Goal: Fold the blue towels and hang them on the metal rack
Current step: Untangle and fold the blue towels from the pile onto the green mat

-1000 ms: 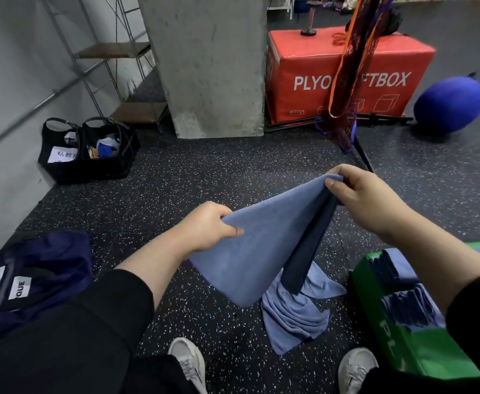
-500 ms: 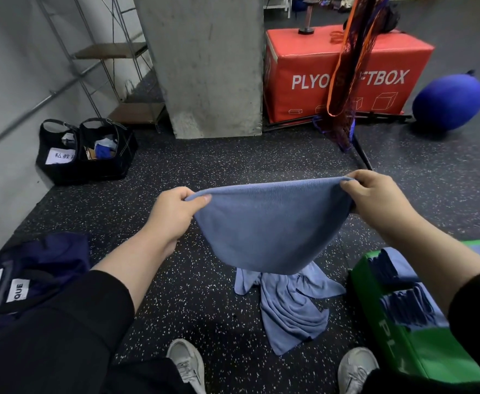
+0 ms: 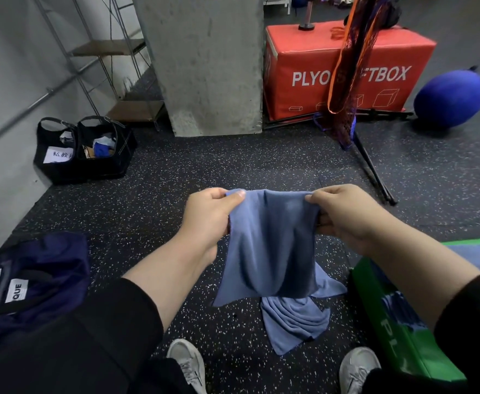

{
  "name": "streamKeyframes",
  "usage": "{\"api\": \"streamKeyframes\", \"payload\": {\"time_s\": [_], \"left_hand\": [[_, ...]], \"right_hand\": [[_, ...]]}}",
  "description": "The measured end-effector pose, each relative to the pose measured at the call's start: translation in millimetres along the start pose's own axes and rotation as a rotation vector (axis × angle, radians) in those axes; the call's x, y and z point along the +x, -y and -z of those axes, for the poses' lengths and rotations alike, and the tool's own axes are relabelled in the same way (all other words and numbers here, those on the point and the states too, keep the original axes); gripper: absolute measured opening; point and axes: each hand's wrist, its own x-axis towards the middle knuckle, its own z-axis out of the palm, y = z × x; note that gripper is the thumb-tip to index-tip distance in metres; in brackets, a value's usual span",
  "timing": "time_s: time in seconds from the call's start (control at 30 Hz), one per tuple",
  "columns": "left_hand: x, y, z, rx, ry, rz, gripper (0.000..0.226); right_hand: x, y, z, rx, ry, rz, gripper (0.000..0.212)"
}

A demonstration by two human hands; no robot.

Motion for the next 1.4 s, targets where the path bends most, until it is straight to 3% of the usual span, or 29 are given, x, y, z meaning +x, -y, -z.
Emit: {"api": "streamKeyframes", "payload": {"time_s": [0.13, 0.27, 0.37, 0.5, 0.7, 0.87, 1.0, 1.13, 1.2, 1.27, 1.33, 1.4], "left_hand": [[-10, -1, -22, 0.01, 0.055, -0.059, 0.019], [-12, 4, -34, 0.111, 0.075, -0.144, 0.016], [-12, 4, -37, 0.29, 0.042, -0.262, 0.012], [-11, 4, -37, 0.612, -0.054, -0.442, 0.034], [-5, 8, -33, 0.715, -0.149, -0.524, 0.028], [-8, 9, -35, 0.689, -0.078, -0.623, 0.018], [-8, 12, -36, 0.706, -0.034, -0.616, 0.018], [-12, 1, -36, 0.61, 0.228, -0.438, 0.036], [-15, -2, -35, 0.577, 0.313, -0.392, 0.038], [-14, -6, -30, 0.547, 0.282, -0.333, 0.034], [-7, -12, -21, 0.562, 0.146, -0.339, 0.029], [3, -21, -7, 0.733, 0.133, -0.429, 0.03]], "right_hand": [[-5, -1, -28, 0.065, 0.094, -0.005, 0.009], [-3, -1, -47, 0.154, 0.127, -0.018, 0.021], [1, -3, -50, 0.185, 0.1, -0.035, 0.027], [2, 0, -52, 0.205, 0.074, -0.037, 0.023], [1, 1, -53, 0.21, 0.076, -0.027, 0.024], [0, 0, -54, 0.226, 0.101, -0.007, 0.026], [-2, 1, -53, 0.246, 0.122, -0.007, 0.019], [0, 0, -48, 0.271, 0.1, 0.008, 0.026], [3, -1, -43, 0.228, 0.051, 0.048, 0.02], [8, -2, -39, 0.157, -0.007, 0.046, 0.024], [12, -3, -36, 0.026, -0.04, 0.074, 0.025], [13, -1, -32, -0.118, -0.008, 0.133, 0.032]]}}
